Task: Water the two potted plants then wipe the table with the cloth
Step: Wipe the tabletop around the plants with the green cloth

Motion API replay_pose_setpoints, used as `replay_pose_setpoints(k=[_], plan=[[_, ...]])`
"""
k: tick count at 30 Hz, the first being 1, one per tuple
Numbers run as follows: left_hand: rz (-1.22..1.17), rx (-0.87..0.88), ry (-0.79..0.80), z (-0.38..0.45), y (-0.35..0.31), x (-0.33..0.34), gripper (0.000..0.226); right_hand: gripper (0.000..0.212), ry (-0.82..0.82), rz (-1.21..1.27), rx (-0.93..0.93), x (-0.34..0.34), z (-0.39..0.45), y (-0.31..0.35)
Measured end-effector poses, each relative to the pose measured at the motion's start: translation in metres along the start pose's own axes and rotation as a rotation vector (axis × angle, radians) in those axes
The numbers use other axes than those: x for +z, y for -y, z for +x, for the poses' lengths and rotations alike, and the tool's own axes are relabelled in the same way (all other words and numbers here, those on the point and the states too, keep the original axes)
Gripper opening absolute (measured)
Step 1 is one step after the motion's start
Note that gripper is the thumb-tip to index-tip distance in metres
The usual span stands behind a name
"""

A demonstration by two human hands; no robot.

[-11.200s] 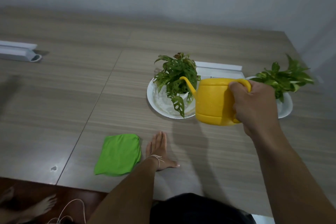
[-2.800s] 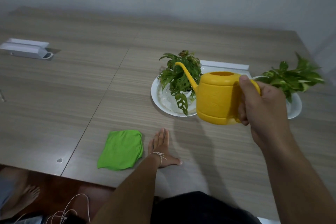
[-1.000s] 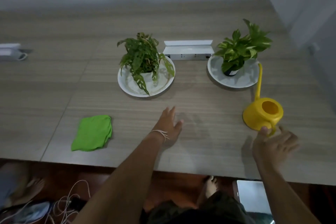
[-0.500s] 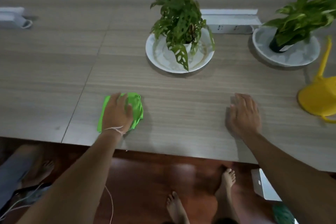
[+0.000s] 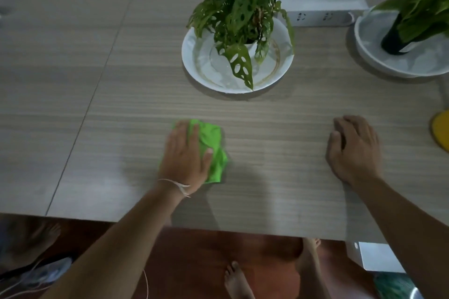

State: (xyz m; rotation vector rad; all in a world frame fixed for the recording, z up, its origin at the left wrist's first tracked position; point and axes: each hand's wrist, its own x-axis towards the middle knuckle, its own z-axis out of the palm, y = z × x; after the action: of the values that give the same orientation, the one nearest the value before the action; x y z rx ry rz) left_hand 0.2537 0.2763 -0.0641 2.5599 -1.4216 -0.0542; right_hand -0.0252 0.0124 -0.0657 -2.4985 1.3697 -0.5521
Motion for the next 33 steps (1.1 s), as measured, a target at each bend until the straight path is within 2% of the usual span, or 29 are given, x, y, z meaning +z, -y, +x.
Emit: replay_pose_setpoints(k=[5,10,15,19,24,28,33], plan=[[-0.072,0.231,0.006,0.045,-0.121,0.032,0.074,0.043,-0.020,0.013,0.001,0.001,0.000,0.000],[-0.088,0.274,0.041,0.100,-0.189,0.049,0.077,0.040,-0.096,-0.004,-0.002,0.006,0.000,-0.004],[-0.126,0.191,0.022,0.151,-0.215,0.061,0.076,0.041,-0.130,-0.008,-0.020,0.006,-0.001,-0.005],[-0.119,0.118,0.025,0.189,-0.232,0.065,0.074,0.047,-0.076,-0.080,0.040,0.003,-0.001,-0.003],[-0.099,0.120,0.046,0.229,-0.245,0.070,0.075,0.049,-0.019,-0.097,0.071,0.000,-0.001,-0.001],[-0.081,0.079,0.083,0.256,-0.254,0.070,0.076,0.057,0.065,-0.124,0.166,-0.002,0.000,0.003],[-0.047,0.113,0.113,0.259,-0.254,0.068,0.072,0.060,0.113,-0.147,0.173,-0.004,0.003,0.003]])
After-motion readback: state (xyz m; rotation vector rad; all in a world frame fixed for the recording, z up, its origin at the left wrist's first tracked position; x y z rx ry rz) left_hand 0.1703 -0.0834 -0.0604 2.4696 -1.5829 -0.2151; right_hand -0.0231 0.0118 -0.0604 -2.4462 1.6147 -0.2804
